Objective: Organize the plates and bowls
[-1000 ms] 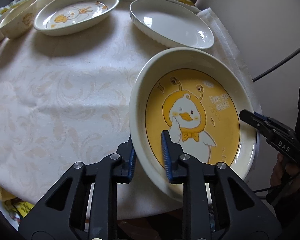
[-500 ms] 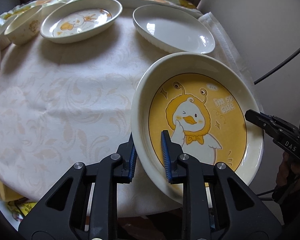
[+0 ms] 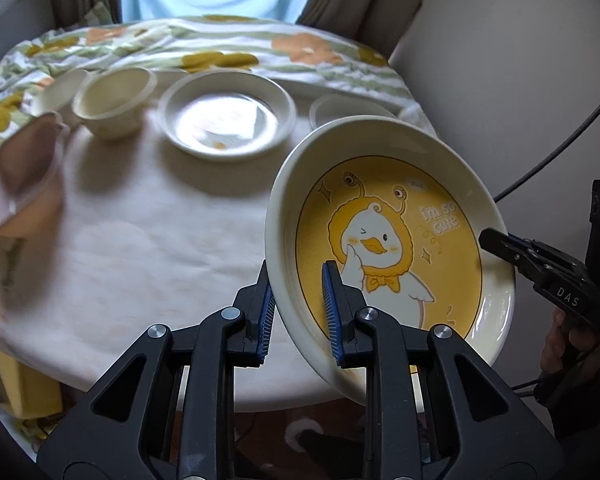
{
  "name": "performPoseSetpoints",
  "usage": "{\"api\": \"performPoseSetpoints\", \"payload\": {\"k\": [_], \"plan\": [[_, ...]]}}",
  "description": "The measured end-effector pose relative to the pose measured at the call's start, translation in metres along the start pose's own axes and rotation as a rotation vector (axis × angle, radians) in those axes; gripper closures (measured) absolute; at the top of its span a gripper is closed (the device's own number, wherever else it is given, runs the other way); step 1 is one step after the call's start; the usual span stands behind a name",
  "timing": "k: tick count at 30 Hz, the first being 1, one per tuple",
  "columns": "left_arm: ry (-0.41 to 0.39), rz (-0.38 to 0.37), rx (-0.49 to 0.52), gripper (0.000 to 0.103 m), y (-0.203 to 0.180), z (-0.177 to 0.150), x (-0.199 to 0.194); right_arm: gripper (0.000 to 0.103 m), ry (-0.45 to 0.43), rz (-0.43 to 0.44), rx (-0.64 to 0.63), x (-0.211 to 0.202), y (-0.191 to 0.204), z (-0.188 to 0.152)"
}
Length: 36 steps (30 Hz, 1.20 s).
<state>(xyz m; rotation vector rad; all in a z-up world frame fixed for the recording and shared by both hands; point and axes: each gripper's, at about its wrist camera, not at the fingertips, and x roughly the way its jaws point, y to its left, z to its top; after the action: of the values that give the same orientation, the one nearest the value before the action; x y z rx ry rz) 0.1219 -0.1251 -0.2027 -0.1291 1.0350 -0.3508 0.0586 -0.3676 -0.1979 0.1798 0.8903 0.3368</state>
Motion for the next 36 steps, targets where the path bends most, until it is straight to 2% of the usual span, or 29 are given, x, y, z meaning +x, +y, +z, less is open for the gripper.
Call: {"api": "performPoseSetpoints", "payload": {"k": [4,9,14,19,27,36], "plan": [[0.005,0.023,0.001,0.083,0.049,0.002,-0.022,0.089,0.005,0.018,0.001,0.018,0.043,0.007],[0.030,0.058,-0.023,0.083,0.111,-0.001,-0.029,0.089,0.041,0.046,0.008,0.060,0.091,0.008],[0.062,0.071,-0.042,0.083,0.168,-0.010,-0.019,0.089,0.080,0.060,0.014,0.103,0.128,0.000],[0.093,0.072,-0.050,0.083,0.210,-0.015,0.006,0.089,0.105,0.041,0.020,0.139,0.152,-0.011],[0.088,0.081,-0.033,0.083,0.240,-0.019,0.027,0.089,0.098,0.031,0.032,0.170,0.172,-0.023],[0.068,0.073,-0.014,0.083,0.240,-0.018,0.026,0.087,0.104,0.025,0.040,0.174,0.171,-0.027]]}}
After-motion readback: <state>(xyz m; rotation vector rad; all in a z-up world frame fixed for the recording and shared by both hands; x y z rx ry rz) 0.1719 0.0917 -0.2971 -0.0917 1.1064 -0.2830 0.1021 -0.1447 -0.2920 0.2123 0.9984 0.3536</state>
